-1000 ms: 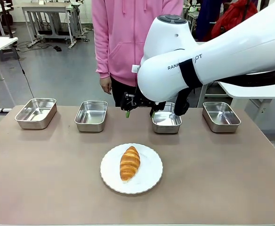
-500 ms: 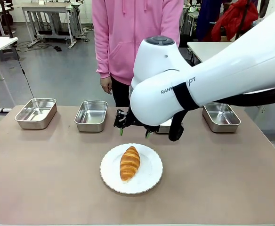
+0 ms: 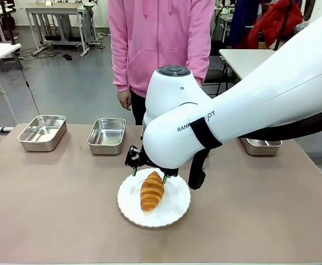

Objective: Place the bread in the container.
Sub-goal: Place the Butter Roll into the Airtight Container indicated by the human.

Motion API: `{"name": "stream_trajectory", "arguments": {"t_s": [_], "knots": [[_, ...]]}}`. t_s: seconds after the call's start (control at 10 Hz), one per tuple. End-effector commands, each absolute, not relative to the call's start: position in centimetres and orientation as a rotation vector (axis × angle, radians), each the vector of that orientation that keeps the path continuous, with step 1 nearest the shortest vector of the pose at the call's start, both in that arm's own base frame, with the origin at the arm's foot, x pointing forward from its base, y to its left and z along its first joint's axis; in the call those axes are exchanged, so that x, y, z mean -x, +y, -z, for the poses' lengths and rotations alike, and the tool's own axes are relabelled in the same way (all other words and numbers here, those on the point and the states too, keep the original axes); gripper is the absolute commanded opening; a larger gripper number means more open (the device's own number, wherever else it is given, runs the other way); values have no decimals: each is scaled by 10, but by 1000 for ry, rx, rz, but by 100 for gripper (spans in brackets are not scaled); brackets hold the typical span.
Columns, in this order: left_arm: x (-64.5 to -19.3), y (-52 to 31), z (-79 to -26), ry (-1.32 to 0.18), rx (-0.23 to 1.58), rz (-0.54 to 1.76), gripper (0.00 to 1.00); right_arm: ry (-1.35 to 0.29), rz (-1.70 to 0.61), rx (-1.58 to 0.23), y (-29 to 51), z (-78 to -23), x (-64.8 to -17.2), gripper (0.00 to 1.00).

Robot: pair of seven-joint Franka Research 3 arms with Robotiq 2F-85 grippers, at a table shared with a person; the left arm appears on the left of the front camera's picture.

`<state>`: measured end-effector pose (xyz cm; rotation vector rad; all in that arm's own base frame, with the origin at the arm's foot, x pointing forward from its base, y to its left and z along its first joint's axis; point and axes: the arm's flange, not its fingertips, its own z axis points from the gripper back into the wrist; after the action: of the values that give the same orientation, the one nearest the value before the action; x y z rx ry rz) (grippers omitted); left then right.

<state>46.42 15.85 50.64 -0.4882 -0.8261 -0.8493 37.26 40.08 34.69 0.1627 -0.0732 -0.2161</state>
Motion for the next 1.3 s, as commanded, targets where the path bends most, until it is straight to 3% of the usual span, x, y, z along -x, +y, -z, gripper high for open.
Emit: {"name": "stream_trajectory", "arguments": {"t_s": [0.0, 0.8, 0.9, 1.0, 1.1, 1.2], "knots": [[-463, 158, -508, -829, 485, 853, 100, -45, 264, -160, 407, -338, -372, 100], [-463, 158, -508, -829, 485, 853, 100, 36, 225, -136, 396, -302, -375, 100], [-463, 158, -508, -829, 485, 853, 100, 44, 223, -129, 397, -302, -376, 80], [-463, 158, -508, -829, 485, 853, 100, 40, 218, -117, 398, -302, -376, 80], [-463, 158, -508, -829, 485, 853, 100, 43, 204, -108, 398, -303, -376, 60], [-463, 158, -508, -829, 485, 853, 100, 49, 185, -107, 398, -303, -376, 75]]}}
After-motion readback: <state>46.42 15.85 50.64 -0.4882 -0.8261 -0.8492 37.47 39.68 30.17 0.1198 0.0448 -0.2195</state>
